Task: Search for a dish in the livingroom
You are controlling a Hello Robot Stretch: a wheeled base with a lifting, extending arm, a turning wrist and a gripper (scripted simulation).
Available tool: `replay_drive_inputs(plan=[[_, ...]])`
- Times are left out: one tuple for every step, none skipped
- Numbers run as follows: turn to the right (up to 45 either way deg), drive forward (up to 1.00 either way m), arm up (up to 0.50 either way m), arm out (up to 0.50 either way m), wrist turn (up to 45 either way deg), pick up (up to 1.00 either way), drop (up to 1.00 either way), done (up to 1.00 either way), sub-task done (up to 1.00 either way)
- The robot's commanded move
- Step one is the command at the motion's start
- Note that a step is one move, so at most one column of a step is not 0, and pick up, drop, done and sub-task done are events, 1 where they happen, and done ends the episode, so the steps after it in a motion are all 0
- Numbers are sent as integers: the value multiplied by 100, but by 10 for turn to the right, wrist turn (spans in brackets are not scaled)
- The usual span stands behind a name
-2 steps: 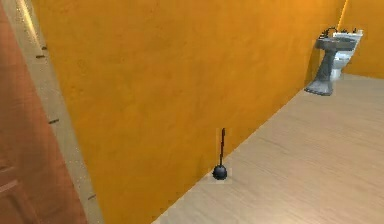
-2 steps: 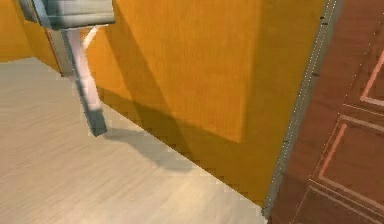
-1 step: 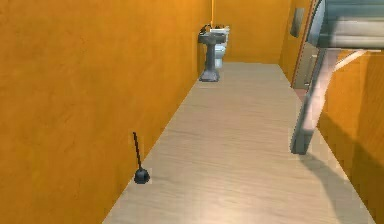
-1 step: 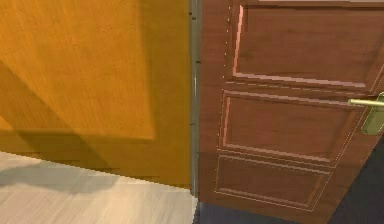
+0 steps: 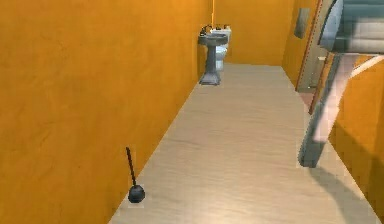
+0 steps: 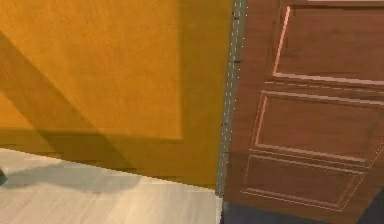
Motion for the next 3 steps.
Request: replay_drive_inputs(plan=[[180, 0, 0, 0, 0, 0, 0, 0, 0], [0, 100, 0, 0, 0, 0, 0, 0, 0], [30, 0, 0, 0, 0, 0, 0, 0, 0]])
